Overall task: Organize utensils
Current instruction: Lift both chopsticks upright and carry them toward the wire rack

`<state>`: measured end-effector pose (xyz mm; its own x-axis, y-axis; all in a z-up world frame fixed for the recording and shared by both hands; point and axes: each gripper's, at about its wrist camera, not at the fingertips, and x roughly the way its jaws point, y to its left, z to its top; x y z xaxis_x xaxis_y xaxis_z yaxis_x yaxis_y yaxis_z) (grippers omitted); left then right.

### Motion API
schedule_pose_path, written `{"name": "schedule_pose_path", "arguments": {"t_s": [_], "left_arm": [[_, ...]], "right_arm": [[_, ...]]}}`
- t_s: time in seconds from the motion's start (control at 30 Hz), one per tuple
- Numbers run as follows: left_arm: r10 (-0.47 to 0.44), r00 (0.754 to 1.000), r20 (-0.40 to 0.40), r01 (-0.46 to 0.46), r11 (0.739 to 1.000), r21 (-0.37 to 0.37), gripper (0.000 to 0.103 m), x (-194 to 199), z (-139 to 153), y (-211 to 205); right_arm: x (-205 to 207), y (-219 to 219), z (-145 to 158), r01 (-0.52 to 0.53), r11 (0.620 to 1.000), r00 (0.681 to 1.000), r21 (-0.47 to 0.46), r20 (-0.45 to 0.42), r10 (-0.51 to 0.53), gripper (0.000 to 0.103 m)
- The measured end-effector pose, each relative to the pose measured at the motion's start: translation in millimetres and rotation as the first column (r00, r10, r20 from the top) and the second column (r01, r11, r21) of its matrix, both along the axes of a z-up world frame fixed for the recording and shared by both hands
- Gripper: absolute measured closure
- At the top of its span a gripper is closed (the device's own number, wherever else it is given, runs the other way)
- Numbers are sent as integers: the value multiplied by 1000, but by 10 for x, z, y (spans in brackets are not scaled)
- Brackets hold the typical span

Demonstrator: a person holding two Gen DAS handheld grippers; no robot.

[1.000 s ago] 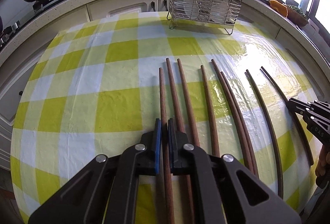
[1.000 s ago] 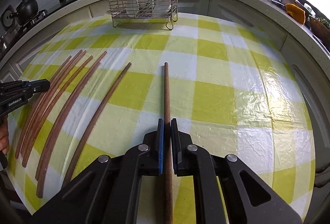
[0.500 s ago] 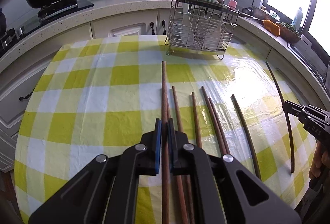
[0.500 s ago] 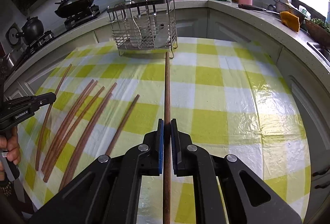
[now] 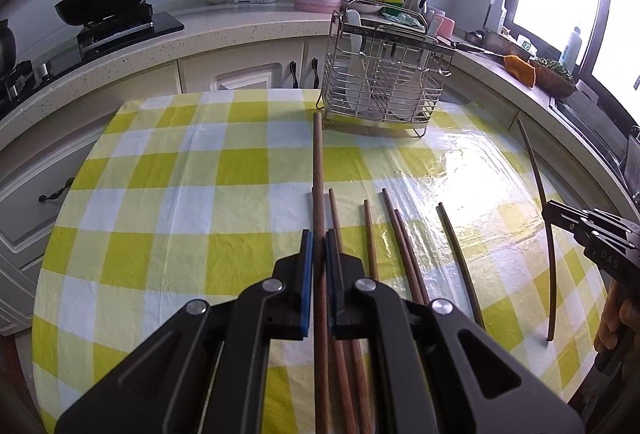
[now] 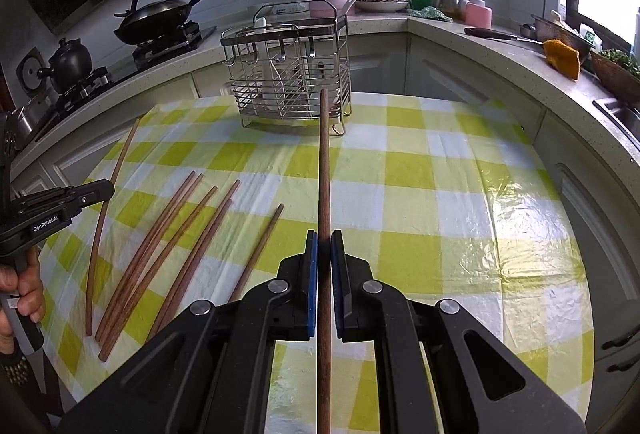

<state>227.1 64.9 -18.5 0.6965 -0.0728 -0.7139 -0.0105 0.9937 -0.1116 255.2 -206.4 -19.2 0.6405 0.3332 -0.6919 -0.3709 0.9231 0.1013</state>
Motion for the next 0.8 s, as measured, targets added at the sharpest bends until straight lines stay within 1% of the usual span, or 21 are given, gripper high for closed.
{"name": "schedule_pose_path", "arguments": {"t_s": [0.63,0.8], "left_arm": [[-1,1000,-9,1,1000,-8,97,-16,-29,7],[2,1000,6,-2,1000,-13,97,-40,18,28]], "right_arm": [[-8,-4,18,6,1000,1000,-5,2,-6,95],[-16,-5,35,7,1000,1000,-11,7,-7,94]]}}
